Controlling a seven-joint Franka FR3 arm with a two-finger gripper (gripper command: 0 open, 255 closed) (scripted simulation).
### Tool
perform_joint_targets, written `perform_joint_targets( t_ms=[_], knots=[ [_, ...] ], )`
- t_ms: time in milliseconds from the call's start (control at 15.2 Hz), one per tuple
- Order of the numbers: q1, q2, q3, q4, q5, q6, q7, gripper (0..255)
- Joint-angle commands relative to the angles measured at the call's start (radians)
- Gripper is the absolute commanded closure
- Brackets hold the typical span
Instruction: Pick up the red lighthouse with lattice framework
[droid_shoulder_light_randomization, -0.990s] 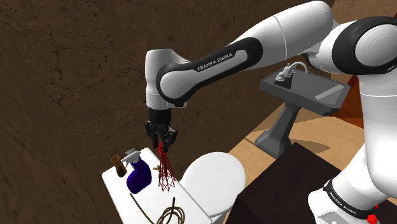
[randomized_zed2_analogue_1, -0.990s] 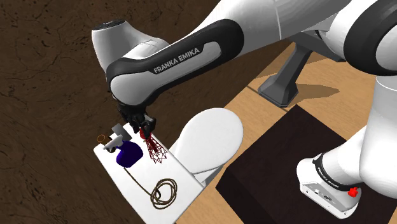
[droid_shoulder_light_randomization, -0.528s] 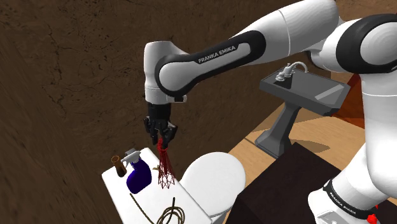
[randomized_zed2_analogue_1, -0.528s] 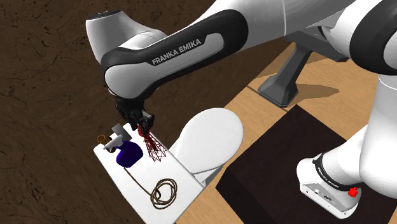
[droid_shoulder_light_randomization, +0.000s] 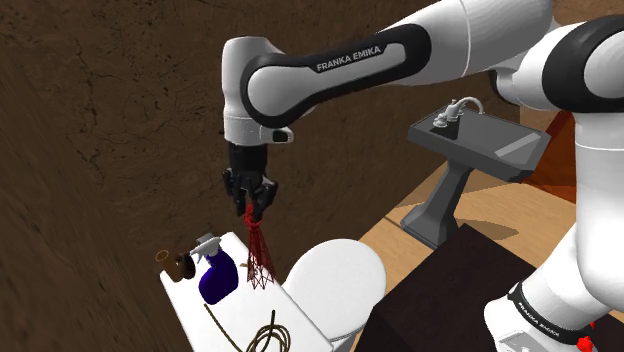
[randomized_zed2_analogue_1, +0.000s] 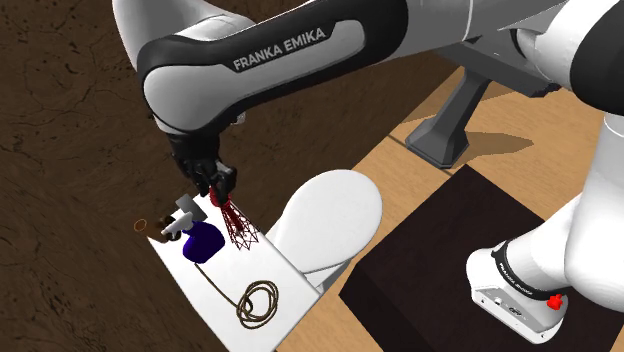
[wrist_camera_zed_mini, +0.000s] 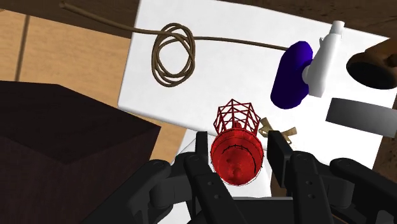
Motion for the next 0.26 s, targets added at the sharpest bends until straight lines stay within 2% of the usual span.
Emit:
perform_joint_targets(
  t_ms=[0, 198],
  knots=[
    [-0.004, -0.012, 0.003, 0.008, 0.005, -0.019, -0.001, 255],
    [-0.004, -0.016, 0.004, 0.017, 0.007, -0.032, 0.001, 255]
  ],
)
